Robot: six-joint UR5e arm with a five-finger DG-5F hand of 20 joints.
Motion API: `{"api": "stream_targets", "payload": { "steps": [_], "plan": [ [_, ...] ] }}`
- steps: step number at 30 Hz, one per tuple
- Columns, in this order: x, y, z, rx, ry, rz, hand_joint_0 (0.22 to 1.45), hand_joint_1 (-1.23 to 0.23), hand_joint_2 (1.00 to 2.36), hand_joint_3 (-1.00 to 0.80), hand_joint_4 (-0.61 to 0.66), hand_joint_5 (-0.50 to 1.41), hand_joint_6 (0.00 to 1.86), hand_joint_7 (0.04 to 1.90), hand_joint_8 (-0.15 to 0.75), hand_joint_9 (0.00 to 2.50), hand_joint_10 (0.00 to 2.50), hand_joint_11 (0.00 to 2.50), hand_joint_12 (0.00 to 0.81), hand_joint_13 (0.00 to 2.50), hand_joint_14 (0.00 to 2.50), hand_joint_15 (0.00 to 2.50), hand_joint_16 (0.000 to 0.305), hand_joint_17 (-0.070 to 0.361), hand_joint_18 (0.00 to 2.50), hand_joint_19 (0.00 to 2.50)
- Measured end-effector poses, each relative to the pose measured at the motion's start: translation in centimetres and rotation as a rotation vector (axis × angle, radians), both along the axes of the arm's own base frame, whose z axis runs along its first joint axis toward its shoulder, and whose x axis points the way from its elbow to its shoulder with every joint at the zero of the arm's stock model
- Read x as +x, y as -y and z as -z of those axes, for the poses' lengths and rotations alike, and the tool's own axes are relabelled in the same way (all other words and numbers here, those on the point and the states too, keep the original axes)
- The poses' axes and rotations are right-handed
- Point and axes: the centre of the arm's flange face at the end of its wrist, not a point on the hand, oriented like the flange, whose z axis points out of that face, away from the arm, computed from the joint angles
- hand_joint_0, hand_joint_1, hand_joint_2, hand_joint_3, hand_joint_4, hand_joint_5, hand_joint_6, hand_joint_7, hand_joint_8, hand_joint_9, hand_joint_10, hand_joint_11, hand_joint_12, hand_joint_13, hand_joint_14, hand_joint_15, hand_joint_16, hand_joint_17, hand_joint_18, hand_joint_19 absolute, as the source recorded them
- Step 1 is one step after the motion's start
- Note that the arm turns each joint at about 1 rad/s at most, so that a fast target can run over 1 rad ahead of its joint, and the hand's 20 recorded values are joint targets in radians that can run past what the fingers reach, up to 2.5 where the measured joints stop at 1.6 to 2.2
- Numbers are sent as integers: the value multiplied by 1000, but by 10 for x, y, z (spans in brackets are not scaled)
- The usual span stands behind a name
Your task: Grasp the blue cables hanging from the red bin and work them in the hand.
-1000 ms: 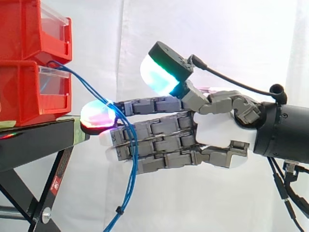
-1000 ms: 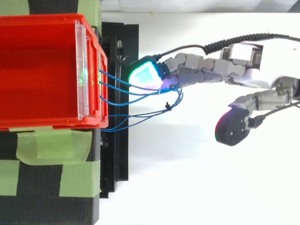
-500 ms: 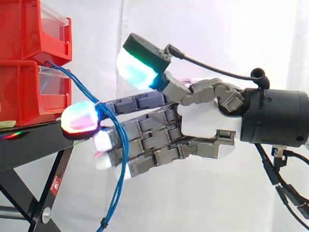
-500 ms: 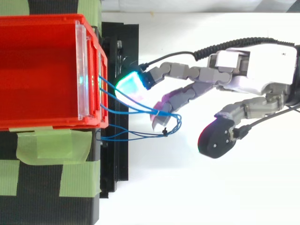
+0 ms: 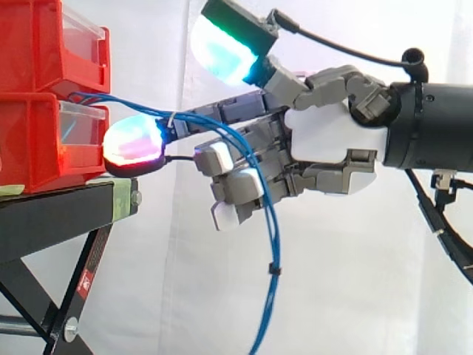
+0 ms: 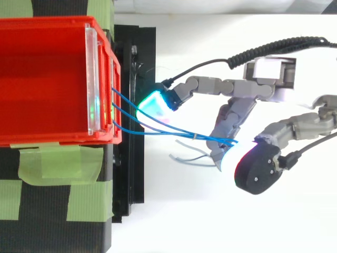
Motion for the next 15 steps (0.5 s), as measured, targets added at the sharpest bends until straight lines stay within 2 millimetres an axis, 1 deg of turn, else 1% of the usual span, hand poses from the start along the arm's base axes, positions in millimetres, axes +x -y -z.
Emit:
{"api": "stream_targets", "payload": {
  "steps": [3, 5, 8, 9, 10, 11, 14, 15],
  "plan": [
    [-2, 0, -7, -6, 4, 6, 866, -526, 1003, -930, 298, 14, 8, 752, 373, 1089, 10, 1322, 465, 1236, 1, 1540, 59, 133, 854, 733],
    [-2, 1, -8, -5, 6, 11, 865, -530, 1003, -935, 306, 31, 9, 774, 369, 1117, 7, 1413, 453, 1237, 72, 1546, 59, 132, 872, 756],
    [-3, 2, -10, -3, 6, 21, 865, -533, 1002, -938, 325, 64, 11, 810, 350, 1169, 0, 1595, 446, 1218, 314, 1503, 59, 132, 902, 790],
    [-3, 2, -10, -1, 5, 25, 866, -534, 1002, -941, 332, 78, 11, 822, 349, 1166, 77, 1604, 444, 1212, 399, 1495, 59, 132, 914, 798],
    [-3, 3, -10, 3, 3, 31, 866, -535, 1003, -936, 335, 89, 11, 831, 345, 1162, 158, 1600, 448, 1211, 429, 1491, 60, 134, 934, 813],
    [-3, 3, -10, 5, 1, 35, 867, -538, 1002, -941, 343, 93, 11, 843, 344, 1157, 291, 1629, 443, 1209, 511, 1475, 59, 132, 949, 821],
    [-4, 4, -9, 16, -8, 44, 868, -541, 1002, -943, 352, 112, 12, 865, 335, 1135, 544, 1622, 432, 1198, 738, 1432, 58, 131, 994, 880],
    [-5, 5, -8, 20, -14, 46, 868, -544, 1002, -941, 357, 134, 11, 875, 338, 1125, 631, 1621, 441, 1197, 793, 1417, 58, 131, 1014, 898]
  ]
}}
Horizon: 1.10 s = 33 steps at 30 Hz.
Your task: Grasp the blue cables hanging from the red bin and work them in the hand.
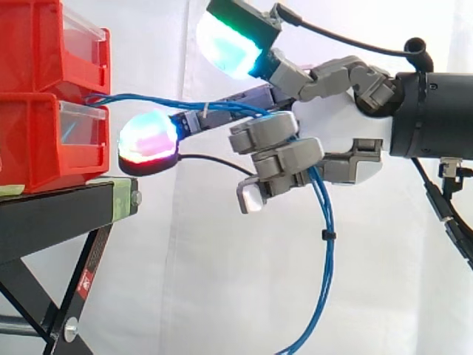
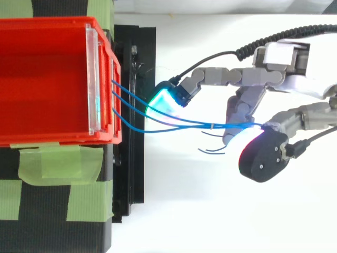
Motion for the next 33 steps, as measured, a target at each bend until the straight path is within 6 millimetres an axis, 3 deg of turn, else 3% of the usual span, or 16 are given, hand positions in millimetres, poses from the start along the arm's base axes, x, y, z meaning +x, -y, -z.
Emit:
{"api": "stream_targets", "payload": {
  "steps": [8, 17, 20, 22, 23, 25, 33],
  "plan": [
    [-6, 2, 5, 26, -54, 8, 875, -568, 1002, -944, 365, 200, 14, 948, 339, 1081, 1357, 1551, 420, 1208, 1134, 1362, 57, 129, 1121, 984],
    [-9, 5, 6, 45, -76, 28, 879, -578, 1002, -943, 367, 261, 14, 1016, 348, 1018, 1915, 1568, 418, 1195, 1596, 1303, 56, 127, 1211, 1120],
    [-10, 7, 6, 53, -82, 37, 880, -580, 1002, -943, 377, 270, 14, 1038, 347, 959, 2266, 1576, 427, 1135, 1965, 1256, 58, 131, 1302, 1214],
    [-12, 9, 6, 61, -89, 46, 881, -580, 1002, -941, 380, 287, 13, 1052, 353, 923, 2500, 1632, 428, 1084, 2341, 1239, 55, 124, 1429, 1427],
    [-12, 10, 6, 65, -93, 52, 882, -579, 1002, -944, 380, 291, 14, 1058, 355, 918, 2500, 1662, 434, 1073, 2486, 1246, 53, 120, 1489, 1519],
    [-14, 12, 7, 75, -105, 68, 874, -587, 1003, -953, 387, 307, 13, 1075, 360, 908, 2500, 1734, 439, 1039, 2500, 1280, 51, 115, 1560, 1665],
    [-19, 22, 9, 117, -125, 161, 866, -624, 1000, -988, 356, 419, 13, 1182, 369, 989, 2500, 2160, 463, 1148, 2500, 1442, 53, 118, 1584, 1395]
  ]
}}
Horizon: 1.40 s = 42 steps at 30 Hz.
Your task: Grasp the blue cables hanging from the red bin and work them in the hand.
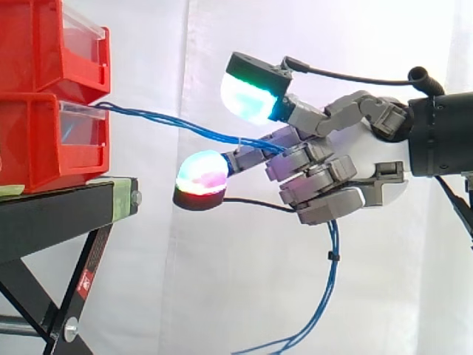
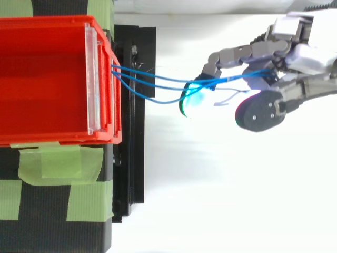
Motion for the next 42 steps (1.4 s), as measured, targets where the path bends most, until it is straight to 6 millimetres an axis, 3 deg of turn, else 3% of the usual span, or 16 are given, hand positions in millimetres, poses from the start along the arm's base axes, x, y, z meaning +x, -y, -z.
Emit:
{"api": "stream_targets", "payload": {
  "steps": [7, 23, 33, 42],
  "plan": [
    [0, 7, -6, 24, -16, 75, 876, -630, 1001, -966, 346, 445, 14, 1233, 379, 1013, 2500, 2344, 484, 1238, 2500, 1550, 54, 120, 1590, 1333],
    [4, 12, -19, -27, -49, 132, 883, -624, 1004, -937, 330, 454, 12, 1266, 380, 1024, 2500, 2385, 481, 1245, 2500, 1553, 54, 122, 1590, 1308],
    [15, 18, -39, -76, -20, 184, 892, -621, 1003, -932, 323, 464, 13, 1268, 378, 1028, 2500, 2399, 472, 1247, 2500, 1542, 53, 120, 1590, 1299],
    [16, 24, -44, -111, -7, 252, 941, -635, 1009, -820, 301, 489, 11, 1291, 375, 1060, 2500, 2455, 459, 1262, 2500, 1545, 51, 116, 1630, 1336]
  ]
}}
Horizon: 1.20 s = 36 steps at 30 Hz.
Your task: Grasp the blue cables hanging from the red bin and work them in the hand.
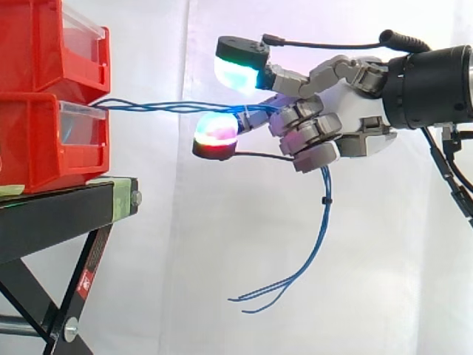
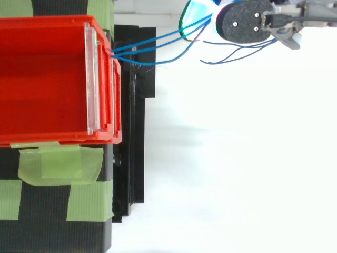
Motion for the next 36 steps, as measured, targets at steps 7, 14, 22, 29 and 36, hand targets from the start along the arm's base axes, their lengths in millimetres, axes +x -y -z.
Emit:
{"api": "stream_targets", "payload": {
  "steps": [7, 14, 22, 29, 36],
  "plan": [
    [1, 0, -1, -12, 7, 3, 954, -661, 1015, -681, 304, 499, 12, 1295, 381, 1073, 2500, 2500, 455, 1268, 2500, 1574, 51, 115, 1640, 1355],
    [7, -1, -9, -32, 21, 2, 953, -675, 1021, -528, 276, 517, 10, 1368, 387, 1070, 2500, 2500, 458, 1271, 2500, 1591, 52, 118, 1642, 1362],
    [15, -5, -27, -54, 6, 0, 935, -686, 1026, -345, 260, 548, 5, 1438, 393, 1071, 2500, 2500, 464, 1277, 2500, 1602, 53, 118, 1640, 1366],
    [18, -10, -46, -66, -50, -12, 915, -677, 1031, -175, 263, 544, 4, 1464, 397, 1040, 2500, 2500, 483, 1260, 2500, 1613, 54, 122, 1609, 1321],
    [15, -11, -46, -69, -84, -22, 912, -677, 1017, -592, 267, 544, 0, 1502, 387, 1015, 2500, 2500, 469, 1234, 2500, 1527, 53, 119, 1570, 1291]
  ]
}}
